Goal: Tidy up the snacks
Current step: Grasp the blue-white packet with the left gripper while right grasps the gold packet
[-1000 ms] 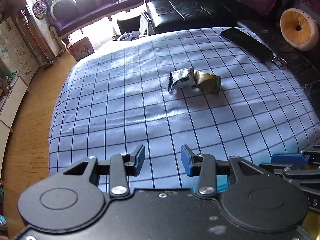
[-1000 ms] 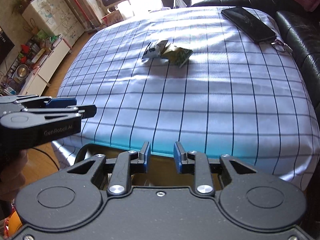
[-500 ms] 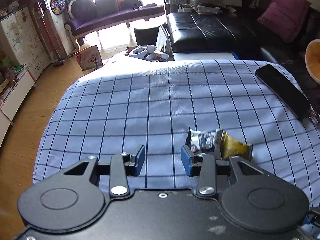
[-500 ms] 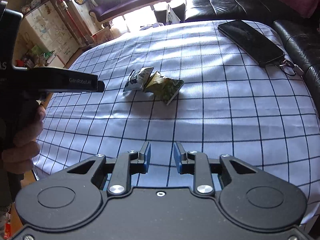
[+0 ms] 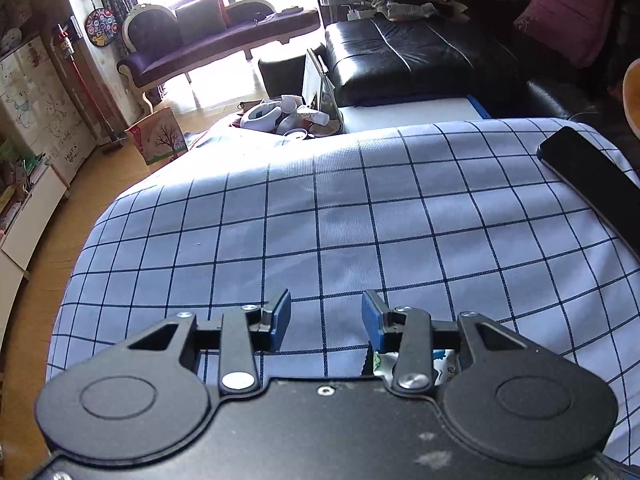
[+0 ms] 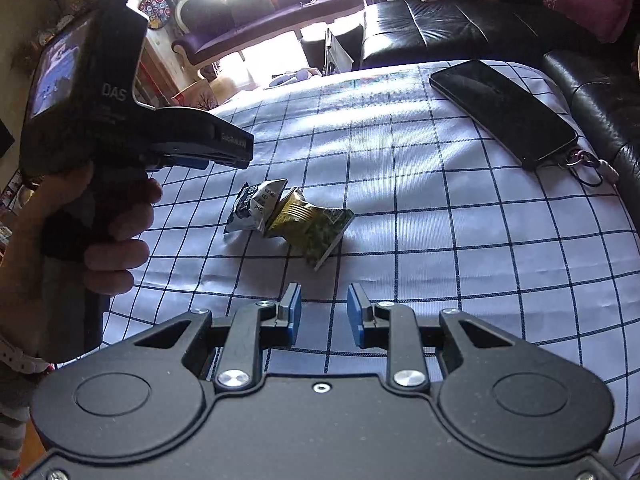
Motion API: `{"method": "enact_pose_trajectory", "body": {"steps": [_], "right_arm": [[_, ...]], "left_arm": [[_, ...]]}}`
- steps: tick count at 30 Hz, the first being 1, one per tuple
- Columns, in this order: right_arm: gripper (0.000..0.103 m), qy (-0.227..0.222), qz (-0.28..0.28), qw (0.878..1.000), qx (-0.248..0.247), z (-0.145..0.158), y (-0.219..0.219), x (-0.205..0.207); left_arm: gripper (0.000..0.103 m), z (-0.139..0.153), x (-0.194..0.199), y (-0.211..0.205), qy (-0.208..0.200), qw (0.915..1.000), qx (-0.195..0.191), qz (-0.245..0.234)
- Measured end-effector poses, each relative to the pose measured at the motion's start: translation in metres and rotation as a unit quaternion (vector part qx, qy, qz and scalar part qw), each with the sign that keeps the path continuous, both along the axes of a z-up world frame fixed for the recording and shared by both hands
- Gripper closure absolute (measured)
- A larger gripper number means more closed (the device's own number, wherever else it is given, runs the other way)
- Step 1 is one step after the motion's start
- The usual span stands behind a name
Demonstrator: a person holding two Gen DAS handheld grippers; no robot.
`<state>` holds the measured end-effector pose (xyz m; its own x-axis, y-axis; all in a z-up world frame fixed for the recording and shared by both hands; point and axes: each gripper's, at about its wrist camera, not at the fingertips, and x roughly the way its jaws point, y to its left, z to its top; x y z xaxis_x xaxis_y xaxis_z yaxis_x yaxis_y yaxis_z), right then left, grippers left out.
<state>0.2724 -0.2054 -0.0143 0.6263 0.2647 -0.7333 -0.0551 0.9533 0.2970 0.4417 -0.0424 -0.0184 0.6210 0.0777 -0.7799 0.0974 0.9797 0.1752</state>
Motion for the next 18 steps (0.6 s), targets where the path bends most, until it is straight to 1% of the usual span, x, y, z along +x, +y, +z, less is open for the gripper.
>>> {"method": "enact_pose_trajectory", "body": {"steps": [4,8,14,18], "right_arm": [[0.066,-0.001,0.0,1.0,0.001,-0.002,-0.001,0.001],[0.066,0.0,0.001,1.0,-0.001,-0.004,0.0,0.004],[0.066,-0.01,-0.007,1.0,0.001,-0.004,-0.003,0.011],[0.066,-0.022,-0.019,1.0,0.006,-0.001,-0.006,0.021]], "left_arm": [[0.061,-0.007,-0.003,0.003,0.015,0.9999,0.0,-0.008],[0.061,-0.013,-0.019,0.007,0.028,0.9992,0.001,-0.03],[0.062,-0.017,-0.045,0.012,0.034,0.9977,0.002,-0.059],[0.062,-0.018,-0.062,0.021,0.043,0.997,-0.014,-0.064]]}}
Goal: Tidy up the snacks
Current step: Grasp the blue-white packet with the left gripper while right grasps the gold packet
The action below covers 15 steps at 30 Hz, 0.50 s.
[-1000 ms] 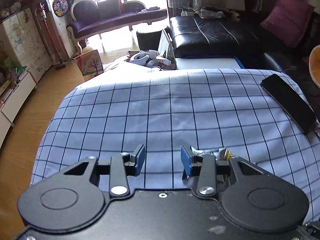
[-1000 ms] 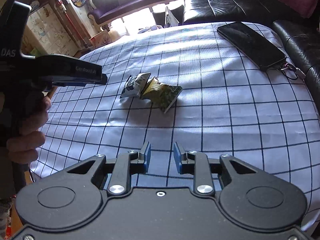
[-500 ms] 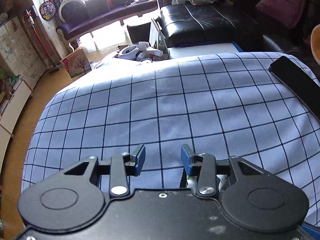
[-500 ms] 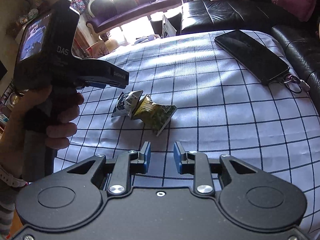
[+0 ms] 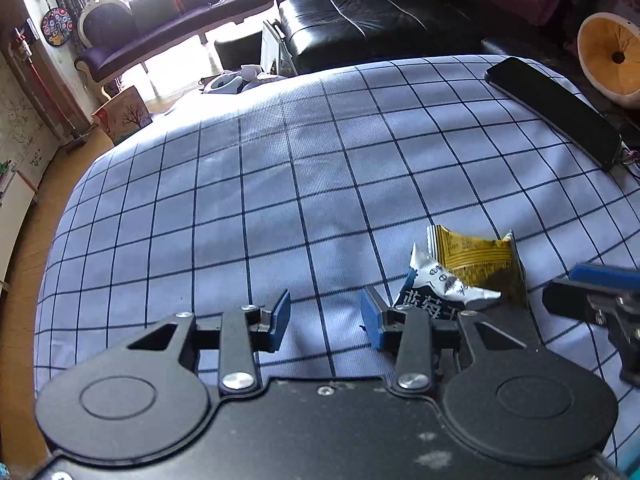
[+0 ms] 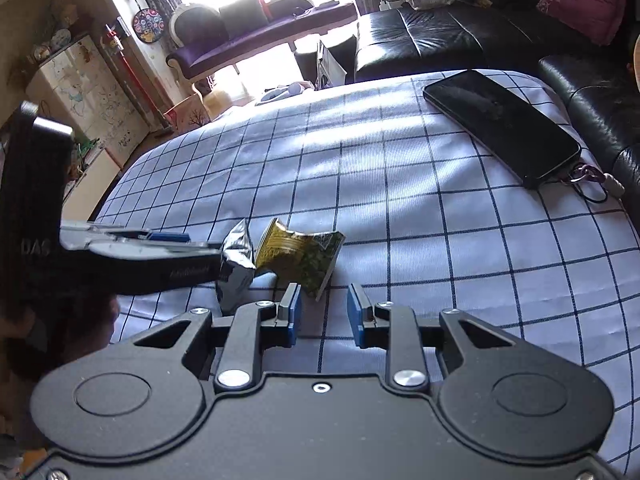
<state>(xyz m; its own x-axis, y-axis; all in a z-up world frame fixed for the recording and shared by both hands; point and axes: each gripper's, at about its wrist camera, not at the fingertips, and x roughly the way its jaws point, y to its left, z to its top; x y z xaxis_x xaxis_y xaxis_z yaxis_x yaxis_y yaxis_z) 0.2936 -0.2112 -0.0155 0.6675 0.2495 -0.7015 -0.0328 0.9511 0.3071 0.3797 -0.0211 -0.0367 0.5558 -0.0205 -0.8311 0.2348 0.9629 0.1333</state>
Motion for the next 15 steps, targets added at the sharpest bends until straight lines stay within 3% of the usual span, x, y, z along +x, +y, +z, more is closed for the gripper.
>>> {"method": "enact_pose_trajectory", "body": {"steps": [8,15], "right_arm": [[0.066,-0.029,-0.006,0.999,-0.011,0.002,0.006,0.029],[0.066,-0.012,0.02,0.998,-0.051,-0.01,0.017,0.05]], "left_arm": [[0.062,0.0,-0.028,0.015,0.01,0.9997,-0.021,-0.006],[0.061,0.002,-0.043,0.034,0.026,0.9986,-0.046,-0.003]]}}
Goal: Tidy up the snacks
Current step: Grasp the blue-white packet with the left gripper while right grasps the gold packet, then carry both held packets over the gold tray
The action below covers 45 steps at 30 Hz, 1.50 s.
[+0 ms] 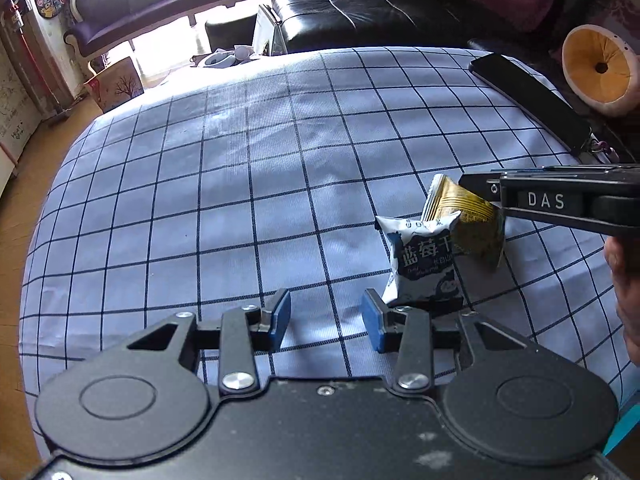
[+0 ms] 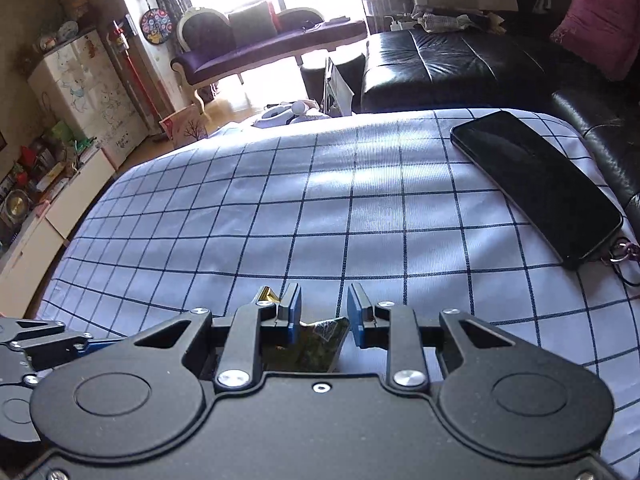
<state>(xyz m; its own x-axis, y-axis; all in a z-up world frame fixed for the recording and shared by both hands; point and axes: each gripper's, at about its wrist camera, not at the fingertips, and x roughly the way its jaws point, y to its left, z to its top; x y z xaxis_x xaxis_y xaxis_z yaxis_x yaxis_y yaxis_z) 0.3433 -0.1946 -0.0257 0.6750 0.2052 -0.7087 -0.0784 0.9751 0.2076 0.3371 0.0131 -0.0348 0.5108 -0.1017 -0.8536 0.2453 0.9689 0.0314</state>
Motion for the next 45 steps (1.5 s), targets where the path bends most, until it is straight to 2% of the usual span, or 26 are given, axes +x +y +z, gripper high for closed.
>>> {"method": "enact_pose_trajectory", "body": {"steps": [2,7,11,17,21,30,31,32,33,37,39,41,45], "right_arm": [[0.066,0.019,0.013,1.0,-0.005,-0.004,-0.001,-0.002],[0.066,0.017,0.031,0.999,-0.024,-0.004,-0.003,-0.026],[0.066,0.015,0.027,0.999,-0.025,-0.002,-0.008,-0.042],[0.066,0.016,-0.002,1.0,0.002,-0.003,-0.023,-0.053],[0.066,0.017,-0.006,1.0,0.013,-0.003,-0.026,-0.059],[0.066,0.0,0.012,1.0,-0.004,-0.003,-0.015,-0.068],[0.066,-0.003,0.014,1.0,-0.006,-0.003,-0.013,-0.069],[0.066,-0.006,0.015,1.0,-0.009,-0.003,-0.011,-0.069],[0.066,-0.01,0.014,1.0,-0.01,-0.002,-0.01,-0.069],[0.065,-0.021,0.018,1.0,-0.006,0.004,-0.005,-0.069],[0.056,-0.031,0.018,0.999,-0.005,0.007,-0.002,-0.069],[0.051,-0.043,0.015,0.999,-0.007,0.01,0.002,-0.067],[0.048,-0.056,0.019,0.998,-0.008,0.012,0.011,-0.058]], "left_arm": [[0.061,0.002,-0.004,0.003,-0.002,1.0,-0.001,-0.001],[0.061,0.009,-0.01,0.005,-0.018,0.9997,-0.015,-0.008],[0.061,0.018,-0.012,-0.003,-0.03,0.9983,-0.036,-0.034],[0.057,0.022,-0.018,-0.025,-0.059,0.9945,-0.038,-0.077],[0.056,0.016,-0.007,-0.04,-0.046,0.9951,-0.037,-0.079],[0.056,-0.007,0.027,-0.056,-0.018,0.9992,-0.022,-0.027],[0.057,-0.006,0.029,-0.056,-0.018,0.9993,-0.022,-0.023],[0.065,-0.006,0.03,-0.056,-0.016,0.9995,-0.021,-0.019],[0.067,-0.004,0.032,-0.054,-0.013,0.9996,-0.021,-0.014],[0.068,-0.002,0.034,-0.041,-0.001,0.9998,-0.021,0.006],[0.068,-0.001,0.031,-0.03,0.0,0.9997,-0.012,0.021],[0.068,0.0,0.029,-0.019,0.003,0.9993,-0.01,0.036],[0.067,0.001,0.025,0.004,0.012,0.9981,-0.012,0.06]]}}
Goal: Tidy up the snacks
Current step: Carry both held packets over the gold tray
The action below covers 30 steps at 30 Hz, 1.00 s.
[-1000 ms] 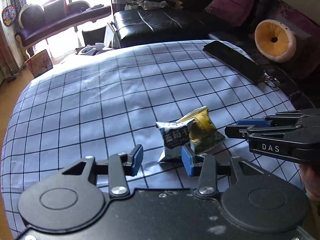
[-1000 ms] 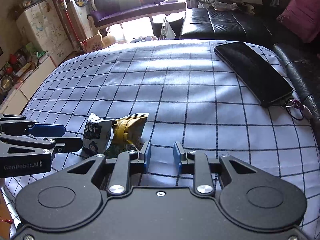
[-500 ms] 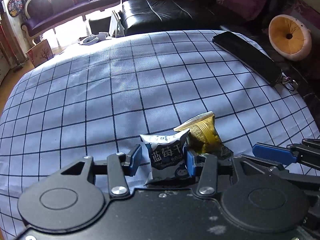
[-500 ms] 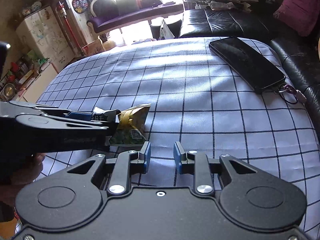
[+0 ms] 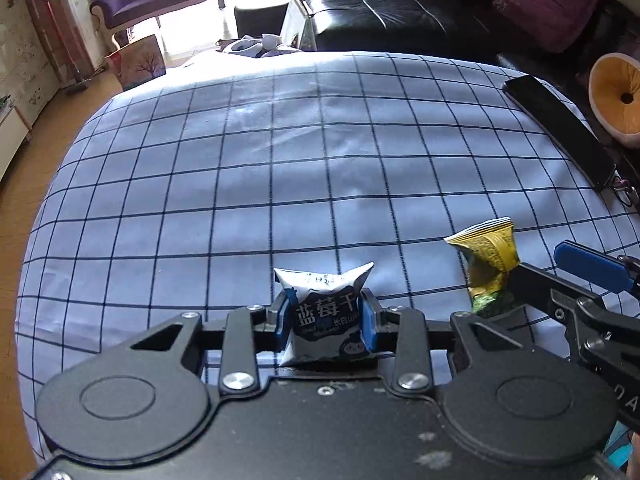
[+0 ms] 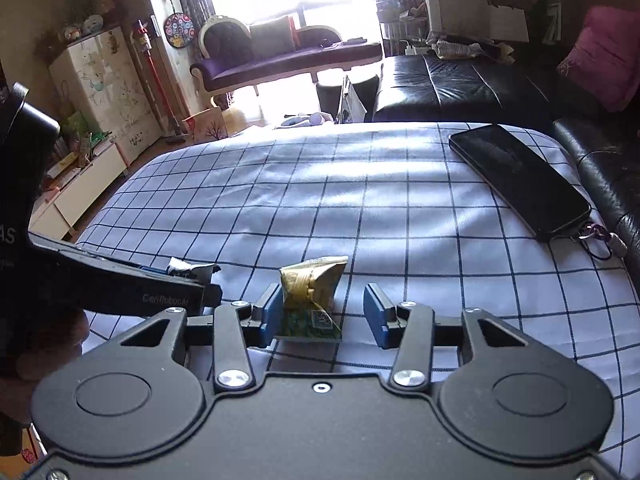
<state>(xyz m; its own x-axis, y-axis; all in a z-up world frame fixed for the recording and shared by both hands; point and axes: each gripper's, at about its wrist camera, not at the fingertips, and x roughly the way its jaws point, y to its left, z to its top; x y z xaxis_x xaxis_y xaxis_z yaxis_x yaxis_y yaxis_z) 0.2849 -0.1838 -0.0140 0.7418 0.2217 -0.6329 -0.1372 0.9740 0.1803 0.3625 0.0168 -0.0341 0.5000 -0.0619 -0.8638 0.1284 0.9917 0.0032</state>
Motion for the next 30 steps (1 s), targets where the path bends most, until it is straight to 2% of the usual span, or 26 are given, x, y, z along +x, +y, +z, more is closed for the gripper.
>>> {"method": "enact_pose_trajectory", "body": {"steps": [3,6,10,16,17,21,30], "right_arm": [[0.048,0.001,0.001,1.0,-0.01,-0.004,0.009,0.01],[0.048,0.007,0.0,1.0,-0.023,-0.012,0.016,0.018],[0.048,0.025,-0.003,0.999,-0.043,-0.026,0.021,0.027],[0.048,-0.004,0.005,0.996,-0.088,-0.03,0.033,0.021],[0.048,-0.005,0.006,0.996,-0.09,-0.029,0.034,0.02],[0.06,-0.008,-0.003,0.996,-0.087,-0.028,0.03,0.019],[0.063,-0.007,0.006,0.998,-0.055,-0.009,0.015,0.005]], "left_arm": [[0.067,-0.001,-0.001,0.011,-0.002,0.9998,0.01,0.016],[0.066,-0.003,-0.002,0.018,-0.001,0.9998,0.004,0.018],[0.067,-0.004,-0.003,0.015,-0.007,0.9998,0.015,0.015],[0.067,-0.006,-0.006,0.01,-0.017,0.9995,0.024,0.012],[0.067,-0.006,-0.006,0.01,-0.019,0.9994,0.025,0.01],[0.067,-0.006,-0.009,0.011,-0.022,0.9995,0.02,0.008],[0.07,0.002,-0.02,0.026,-0.039,0.9991,-0.015,-0.009]]}}
